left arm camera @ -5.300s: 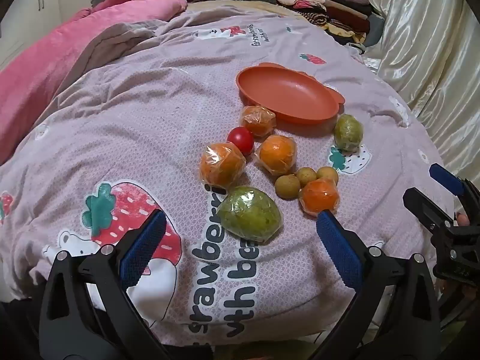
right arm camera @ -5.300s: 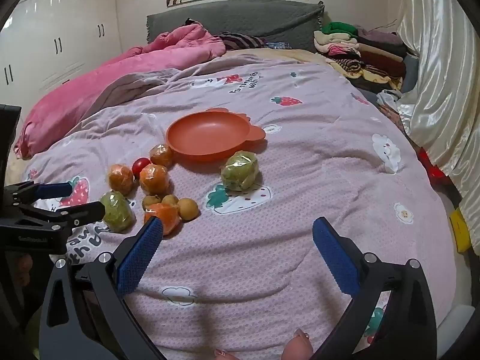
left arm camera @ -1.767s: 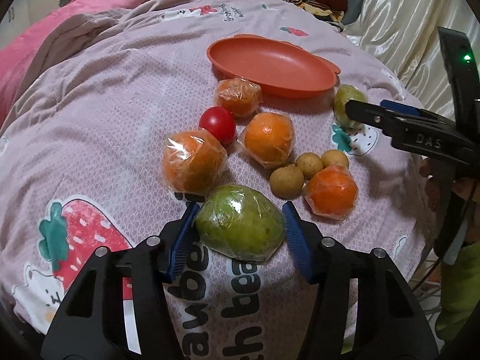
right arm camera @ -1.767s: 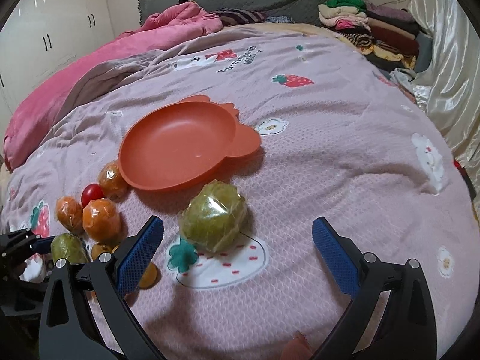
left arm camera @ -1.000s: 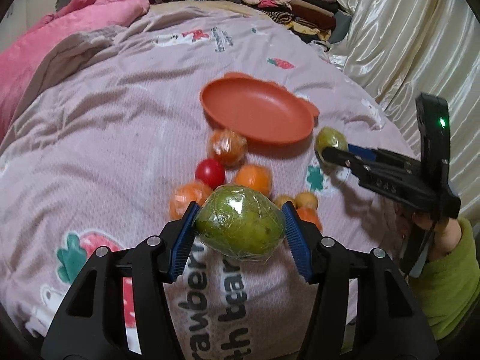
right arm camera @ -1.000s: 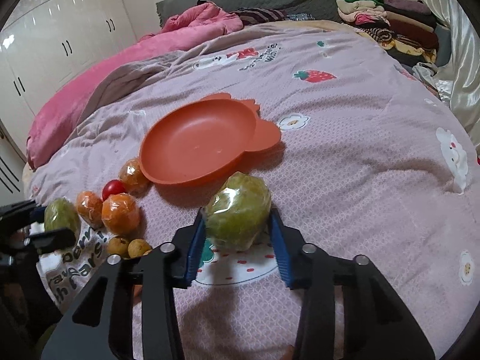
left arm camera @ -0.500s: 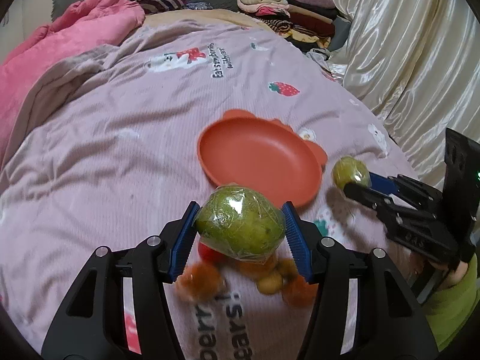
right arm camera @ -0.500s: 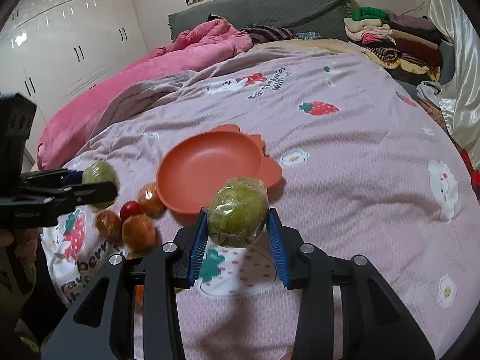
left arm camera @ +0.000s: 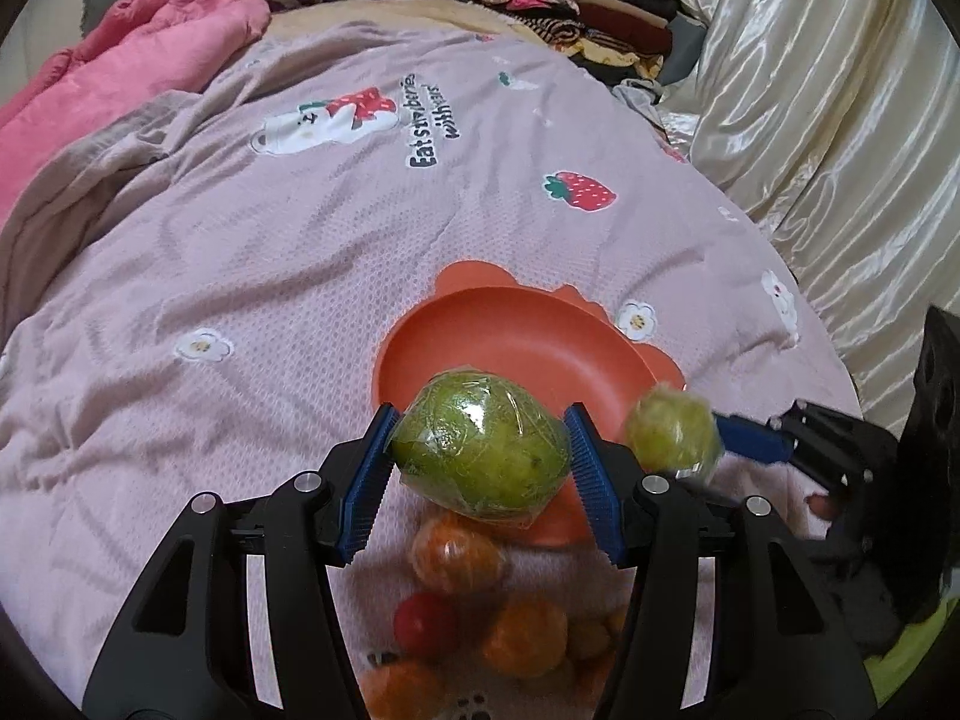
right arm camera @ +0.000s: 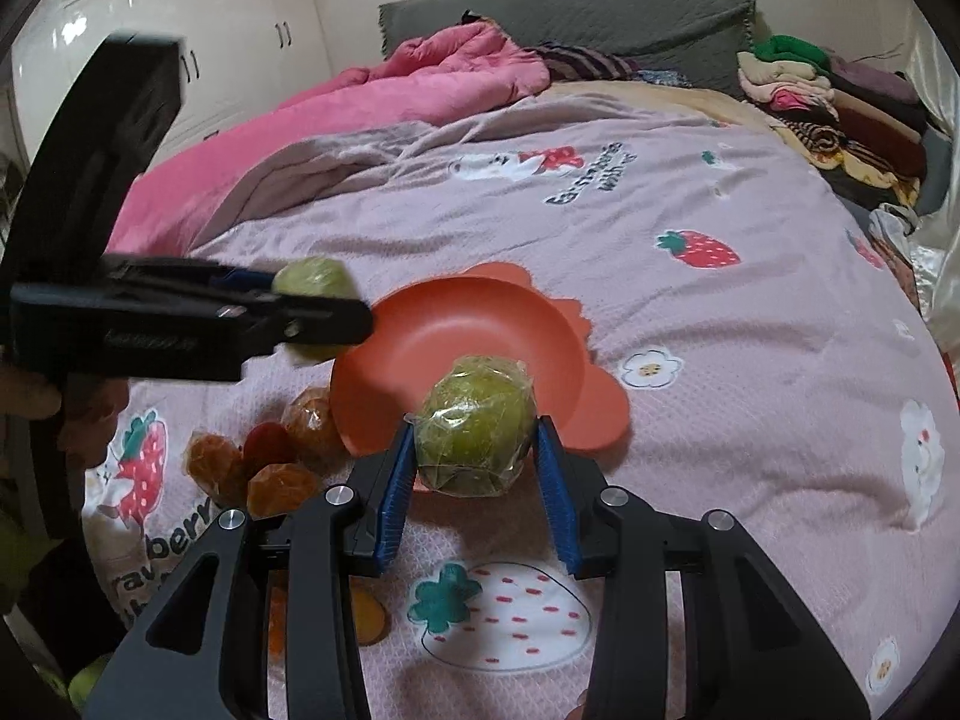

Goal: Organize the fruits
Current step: 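Carry both green fruits over the orange plate and open both tools to drop them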

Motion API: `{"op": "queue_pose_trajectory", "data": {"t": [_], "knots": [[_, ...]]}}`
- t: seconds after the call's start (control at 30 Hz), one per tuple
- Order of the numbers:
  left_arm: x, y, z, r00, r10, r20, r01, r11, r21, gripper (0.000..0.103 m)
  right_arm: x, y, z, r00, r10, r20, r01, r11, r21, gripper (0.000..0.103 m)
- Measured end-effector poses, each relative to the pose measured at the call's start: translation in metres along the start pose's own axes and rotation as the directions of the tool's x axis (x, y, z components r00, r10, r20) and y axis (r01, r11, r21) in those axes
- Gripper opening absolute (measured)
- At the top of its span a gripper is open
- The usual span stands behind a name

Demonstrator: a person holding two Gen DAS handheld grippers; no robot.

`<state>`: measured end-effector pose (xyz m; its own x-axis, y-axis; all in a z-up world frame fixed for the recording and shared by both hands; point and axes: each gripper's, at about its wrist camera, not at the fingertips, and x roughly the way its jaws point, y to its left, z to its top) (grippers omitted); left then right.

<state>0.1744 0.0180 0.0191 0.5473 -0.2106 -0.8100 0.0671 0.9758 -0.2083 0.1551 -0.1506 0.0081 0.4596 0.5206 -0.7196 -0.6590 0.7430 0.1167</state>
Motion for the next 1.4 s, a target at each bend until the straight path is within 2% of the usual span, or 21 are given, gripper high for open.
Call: {"op": "queue_pose_trajectory", "data": {"t": [0.43, 0.9, 1.03, 1.4], "knots": [[0.029, 0.006, 0.011, 0.998, -0.02, -0.058, 0.019, 1.0, -0.012, 0.048, 0.027, 0.007, 0.007, 0.998, -0.005, -0.07, 0.0, 0.998, -0.062, 0.037], [0.042, 0.009, 0.015, 0.996, -0.02, -0.085, 0.018, 1.0, -0.017, 0.048, 0.033, 0.009, 0.006, 0.996, -0.019, -0.089, 0.011, 0.996, -0.084, 0.04], [0.045, 0.01, 0.016, 0.996, -0.021, -0.091, 0.019, 1.0, -0.022, 0.048, 0.03, 0.01, 0.007, 0.996, -0.021, -0.083, 0.014, 0.996, -0.088, 0.047], [0.051, 0.011, 0.016, 0.994, -0.016, -0.105, 0.012, 0.999, -0.035, 0.049, 0.019, 0.009, 0.004, 0.998, -0.02, -0.066, 0.016, 0.998, -0.067, 0.052]]}}
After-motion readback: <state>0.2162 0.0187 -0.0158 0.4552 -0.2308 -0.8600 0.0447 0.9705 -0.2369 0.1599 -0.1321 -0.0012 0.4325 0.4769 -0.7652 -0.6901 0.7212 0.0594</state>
